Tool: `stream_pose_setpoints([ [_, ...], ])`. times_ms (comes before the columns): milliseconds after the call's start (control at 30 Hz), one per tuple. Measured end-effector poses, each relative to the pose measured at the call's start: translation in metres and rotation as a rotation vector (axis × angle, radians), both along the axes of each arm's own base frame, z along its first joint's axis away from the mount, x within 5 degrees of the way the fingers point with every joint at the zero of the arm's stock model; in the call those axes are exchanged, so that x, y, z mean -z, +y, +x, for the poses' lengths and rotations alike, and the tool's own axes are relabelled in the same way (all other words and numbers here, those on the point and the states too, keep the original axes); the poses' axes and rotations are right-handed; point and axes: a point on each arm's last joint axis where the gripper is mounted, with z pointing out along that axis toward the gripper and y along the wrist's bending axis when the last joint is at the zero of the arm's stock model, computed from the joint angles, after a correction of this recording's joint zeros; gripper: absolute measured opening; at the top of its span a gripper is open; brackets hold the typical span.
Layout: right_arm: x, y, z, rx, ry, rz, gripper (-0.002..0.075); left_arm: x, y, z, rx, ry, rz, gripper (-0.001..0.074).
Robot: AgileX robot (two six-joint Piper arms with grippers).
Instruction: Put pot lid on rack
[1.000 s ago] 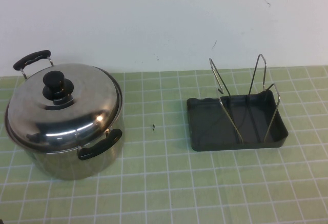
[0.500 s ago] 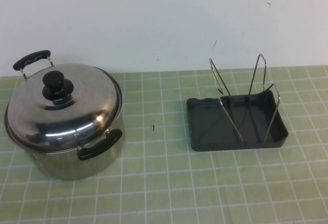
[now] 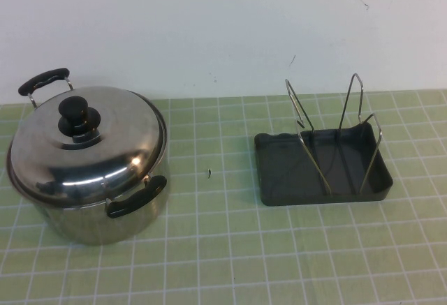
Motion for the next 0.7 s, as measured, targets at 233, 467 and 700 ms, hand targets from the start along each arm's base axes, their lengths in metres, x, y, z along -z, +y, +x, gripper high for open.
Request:
stream_pose_setpoints([
  [233,-0.001,-0.009,0.001,-0.005,0.023,0.188,-0.0001,0.001,0.0,0.001,0.029,0.017,-0.03,-0.0002],
  [467,-0.021,-0.018,0.0,0.133,0.357,0.226,-0.0001,-0.03,-0.003,0.002,0.092,0.384,-0.078,-0.0002],
  [700,-0.053,-0.022,0.007,0.196,0.571,0.203,-0.0001,-0.074,-0.006,0.025,0.118,0.581,-0.116,-0.0002],
])
